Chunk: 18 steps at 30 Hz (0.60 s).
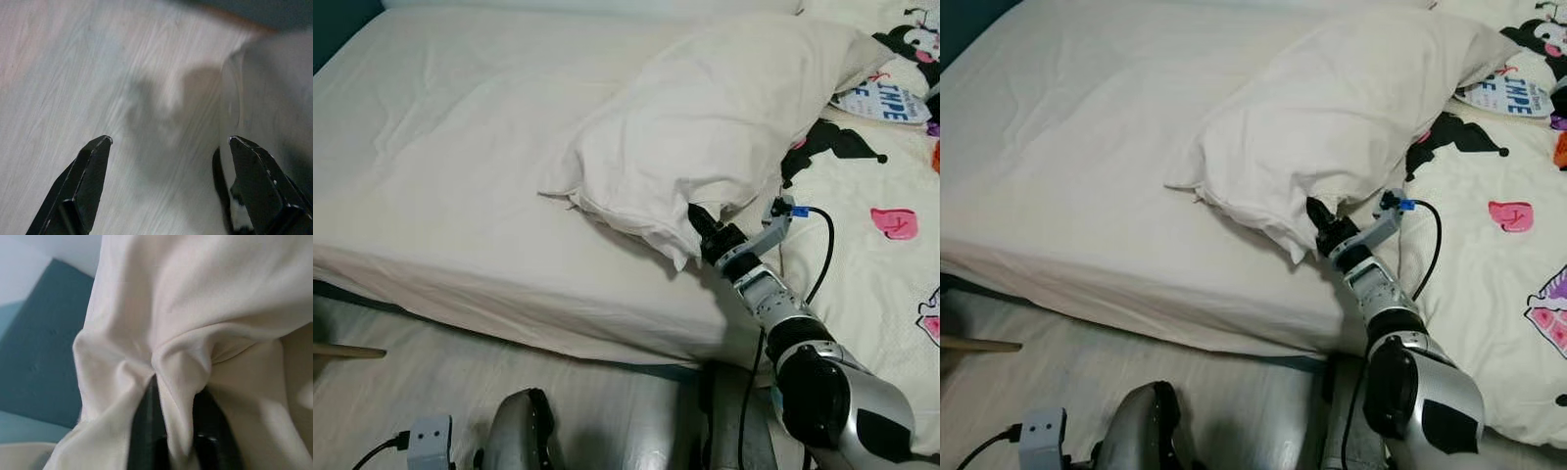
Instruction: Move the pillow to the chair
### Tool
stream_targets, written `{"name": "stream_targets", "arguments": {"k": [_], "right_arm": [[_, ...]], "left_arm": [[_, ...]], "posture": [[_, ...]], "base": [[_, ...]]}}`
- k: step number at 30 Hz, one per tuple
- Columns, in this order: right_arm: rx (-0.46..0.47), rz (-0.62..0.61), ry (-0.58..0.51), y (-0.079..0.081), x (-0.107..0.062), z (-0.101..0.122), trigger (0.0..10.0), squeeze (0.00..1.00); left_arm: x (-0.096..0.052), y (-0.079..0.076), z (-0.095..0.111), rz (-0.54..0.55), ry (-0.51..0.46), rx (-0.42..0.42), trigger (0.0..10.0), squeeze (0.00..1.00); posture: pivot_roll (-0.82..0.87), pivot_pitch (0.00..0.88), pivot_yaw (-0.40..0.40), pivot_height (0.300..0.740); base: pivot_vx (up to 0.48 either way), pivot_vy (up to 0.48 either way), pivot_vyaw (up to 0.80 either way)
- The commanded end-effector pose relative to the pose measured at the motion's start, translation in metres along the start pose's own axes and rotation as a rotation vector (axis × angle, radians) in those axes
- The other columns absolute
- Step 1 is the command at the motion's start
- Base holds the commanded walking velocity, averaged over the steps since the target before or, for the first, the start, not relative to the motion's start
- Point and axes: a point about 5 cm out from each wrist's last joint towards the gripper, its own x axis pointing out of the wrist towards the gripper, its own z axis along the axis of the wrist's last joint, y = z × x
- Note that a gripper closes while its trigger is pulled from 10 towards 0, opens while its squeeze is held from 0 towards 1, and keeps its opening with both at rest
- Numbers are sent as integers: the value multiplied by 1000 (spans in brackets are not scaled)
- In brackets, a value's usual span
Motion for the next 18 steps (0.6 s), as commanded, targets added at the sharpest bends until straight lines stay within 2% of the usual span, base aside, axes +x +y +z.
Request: {"name": "stream_targets", "arguments": {"k": [1, 5, 8, 17, 18], "right_arm": [[-28, 16, 41, 2, 1, -12, 0, 0], [-71, 72, 47, 11, 6, -11, 0, 0], [-68, 262, 19, 35, 17, 0, 0, 0], [-67, 408, -59, 62, 29, 22, 0, 0], [-75, 439, -77, 69, 32, 27, 0, 0]], "left_arm": [[0, 2, -3, 8, 27, -4, 10000, 0], [8, 3, 10, 26, 8, -19, 10000, 0], [17, 1, 26, 42, -11, -56, 10000, 0], [27, -5, 39, 63, 20, -95, 10000, 0], [28, -9, 40, 61, 32, -95, 10000, 0]], "posture": [[14, 197, 40, 436], [13, 163, 37, 436], [-12, 71, 31, 445], [-38, 0, 25, 469], [-44, 0, 26, 473]], "base": [[0, 0, 0], [0, 0, 0], [0, 0, 0], [0, 0, 0], [-480, 0, 0]]}}
